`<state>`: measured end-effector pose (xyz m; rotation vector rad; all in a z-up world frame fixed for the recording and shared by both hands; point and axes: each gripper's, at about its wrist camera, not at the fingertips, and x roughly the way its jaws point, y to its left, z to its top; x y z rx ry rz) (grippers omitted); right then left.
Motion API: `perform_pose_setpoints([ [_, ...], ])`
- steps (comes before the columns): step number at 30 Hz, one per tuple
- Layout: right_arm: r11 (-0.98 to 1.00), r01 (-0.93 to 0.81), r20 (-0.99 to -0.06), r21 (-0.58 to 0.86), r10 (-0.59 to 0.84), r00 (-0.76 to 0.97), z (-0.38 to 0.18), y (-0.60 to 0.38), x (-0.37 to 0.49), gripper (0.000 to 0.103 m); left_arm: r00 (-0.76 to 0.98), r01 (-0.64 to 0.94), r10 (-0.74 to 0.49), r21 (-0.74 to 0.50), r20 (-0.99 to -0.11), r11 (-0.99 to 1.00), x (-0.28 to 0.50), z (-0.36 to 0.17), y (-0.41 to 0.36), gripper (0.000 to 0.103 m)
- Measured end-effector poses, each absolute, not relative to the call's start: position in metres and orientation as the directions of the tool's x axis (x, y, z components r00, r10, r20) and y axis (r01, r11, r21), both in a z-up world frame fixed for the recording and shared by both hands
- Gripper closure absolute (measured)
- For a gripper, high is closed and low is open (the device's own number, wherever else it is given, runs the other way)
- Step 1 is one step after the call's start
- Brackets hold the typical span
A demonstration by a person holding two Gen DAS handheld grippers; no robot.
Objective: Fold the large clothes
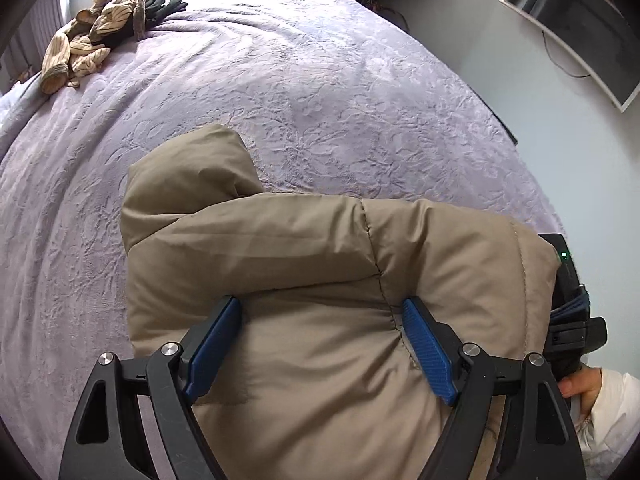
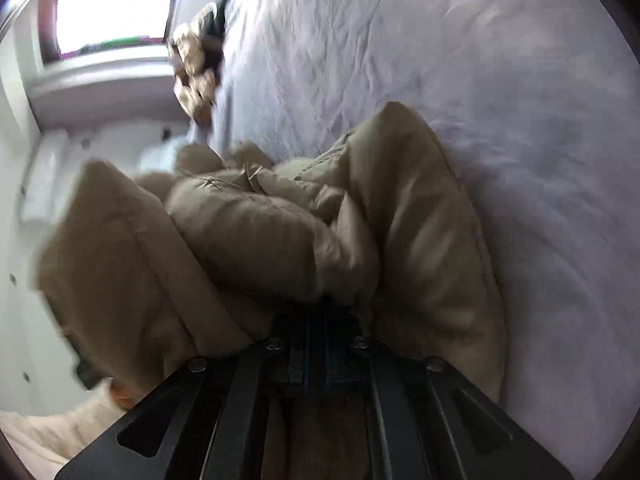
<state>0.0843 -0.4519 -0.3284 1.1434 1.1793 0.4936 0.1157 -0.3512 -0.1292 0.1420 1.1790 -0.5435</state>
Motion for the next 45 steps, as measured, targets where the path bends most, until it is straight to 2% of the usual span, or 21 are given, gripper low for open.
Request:
perform_pose_setpoints([
  [8,0.330,0.317,-0.436,0.889,0.822,0.367,-0.353,-0.453,0.082,0.103,0.319,0.502,-0.212,-0.024,-0.924,0.864,0.103,-0.136,-0.381,0.021],
  [15,0.344,0.360,-0.469,0.867,0.807,0.359,-0.332,-0.484,0.053,0.099,0.328,0.504,-0.199,-0.007,-0.924,0.863,0.100,-0.137,-0.382,0.021],
  [18,0.318,0.375,-0.459,0.871,0.801,0.385,-0.321,-0.487,0.055,0.091,0.329,0.501,-0.198,-0.007,-0.923,0.865,0.100,-0.138,-0.382,0.021],
  [21,0.301,0.383,-0.456,0.873,0.783,0.424,-0.308,-0.501,0.038,0.073,0.332,0.502,-0.196,-0.003,-0.923,0.865,0.100,-0.138,-0.381,0.021],
  [22,0.301,0.384,-0.460,0.873,0.769,0.443,-0.303,-0.506,0.031,0.063,0.333,0.502,-0.195,-0.001,-0.922,0.865,0.100,-0.138,-0.381,0.021],
  [23,0.302,0.384,-0.464,0.873,0.759,0.457,-0.298,-0.510,0.026,0.060,0.334,0.502,-0.194,0.000,-0.922,0.865,0.100,-0.137,-0.381,0.021],
  [32,0.395,0.222,-0.449,0.891,0.705,0.548,-0.222,-0.501,-0.007,0.060,0.340,0.502,-0.183,0.013,-0.922,0.865,0.098,-0.137,-0.383,0.021],
  [34,0.486,0.209,-0.520,0.849,0.694,0.499,-0.216,-0.482,0.000,0.061,0.341,0.500,-0.176,0.019,-0.923,0.866,0.098,-0.137,-0.383,0.021],
  [37,0.681,0.243,-0.715,0.691,0.595,0.366,-0.232,-0.450,0.014,0.076,0.342,0.503,-0.175,0.023,-0.923,0.864,0.097,-0.136,-0.384,0.021],
  [38,0.743,0.265,-0.782,0.615,0.530,0.328,-0.242,-0.444,0.018,0.076,0.343,0.506,-0.172,0.027,-0.923,0.862,0.096,-0.136,-0.385,0.021],
  [41,0.742,0.309,-0.799,0.595,0.504,0.328,-0.254,-0.447,0.018,0.076,0.350,0.502,-0.158,0.042,-0.923,0.864,0.096,-0.137,-0.387,0.021],
  [43,0.728,0.316,-0.790,0.608,0.515,0.334,-0.251,-0.452,0.016,0.069,0.351,0.497,-0.158,0.040,-0.923,0.867,0.096,-0.138,-0.387,0.021],
  [45,0.743,0.288,-0.790,0.605,0.512,0.338,-0.240,-0.454,0.014,0.050,0.351,0.496,-0.158,0.040,-0.923,0.867,0.096,-0.139,-0.386,0.020],
])
